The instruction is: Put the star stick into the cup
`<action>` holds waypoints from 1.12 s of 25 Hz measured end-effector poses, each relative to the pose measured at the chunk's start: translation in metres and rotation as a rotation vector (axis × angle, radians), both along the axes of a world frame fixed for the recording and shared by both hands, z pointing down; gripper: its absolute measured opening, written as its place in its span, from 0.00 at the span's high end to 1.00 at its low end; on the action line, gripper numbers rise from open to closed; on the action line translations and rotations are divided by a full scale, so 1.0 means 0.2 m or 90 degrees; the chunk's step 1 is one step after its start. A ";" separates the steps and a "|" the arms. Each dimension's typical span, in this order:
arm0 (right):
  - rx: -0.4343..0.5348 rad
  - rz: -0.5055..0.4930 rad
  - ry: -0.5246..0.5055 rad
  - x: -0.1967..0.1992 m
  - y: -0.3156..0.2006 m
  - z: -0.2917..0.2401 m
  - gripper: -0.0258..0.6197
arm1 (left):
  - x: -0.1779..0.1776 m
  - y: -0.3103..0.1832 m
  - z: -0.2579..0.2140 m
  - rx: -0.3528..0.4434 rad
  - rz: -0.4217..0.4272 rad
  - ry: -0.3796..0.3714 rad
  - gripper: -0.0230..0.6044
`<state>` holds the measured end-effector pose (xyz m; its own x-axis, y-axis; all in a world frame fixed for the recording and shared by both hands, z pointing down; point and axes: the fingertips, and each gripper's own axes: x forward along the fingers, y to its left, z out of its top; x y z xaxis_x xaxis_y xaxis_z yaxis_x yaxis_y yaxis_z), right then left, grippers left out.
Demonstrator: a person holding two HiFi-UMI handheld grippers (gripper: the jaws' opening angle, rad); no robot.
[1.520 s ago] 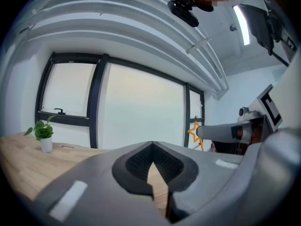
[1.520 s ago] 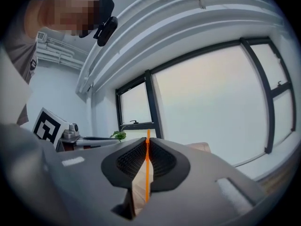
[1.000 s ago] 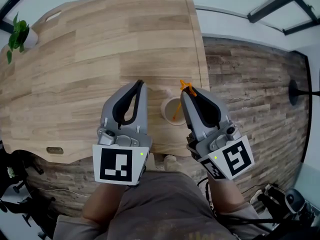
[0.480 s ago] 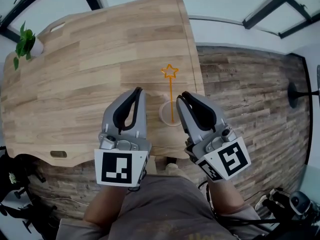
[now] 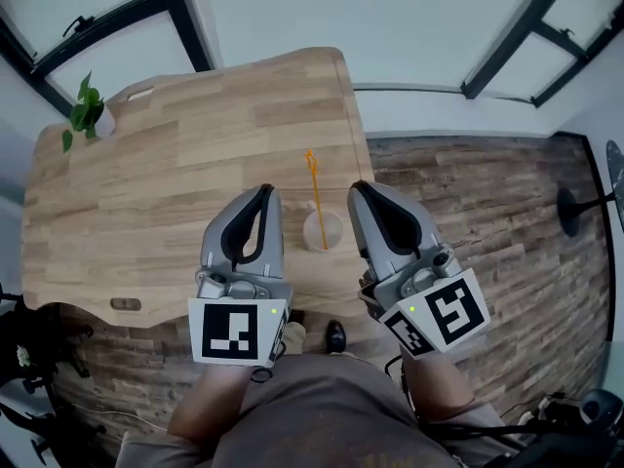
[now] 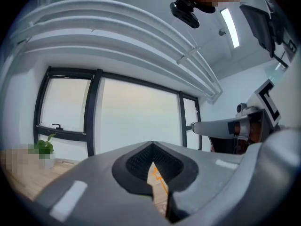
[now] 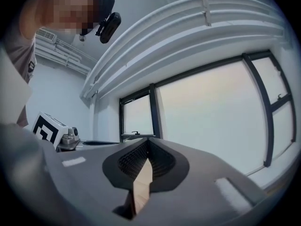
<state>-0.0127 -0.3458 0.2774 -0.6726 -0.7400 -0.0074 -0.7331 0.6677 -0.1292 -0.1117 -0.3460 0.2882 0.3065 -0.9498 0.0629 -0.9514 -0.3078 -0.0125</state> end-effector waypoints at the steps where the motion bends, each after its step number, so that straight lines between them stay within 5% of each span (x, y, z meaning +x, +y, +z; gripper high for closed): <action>1: 0.012 0.000 -0.003 0.01 0.01 -0.05 0.92 | 0.01 0.01 -0.05 0.012 -0.003 -0.005 0.96; 9: 0.093 -0.004 0.003 0.04 0.11 -0.26 0.92 | 0.04 0.14 -0.28 0.075 -0.032 -0.035 0.96; 28: 0.100 -0.014 0.015 0.08 0.14 -0.27 0.92 | 0.10 0.19 -0.30 0.082 -0.039 -0.039 0.96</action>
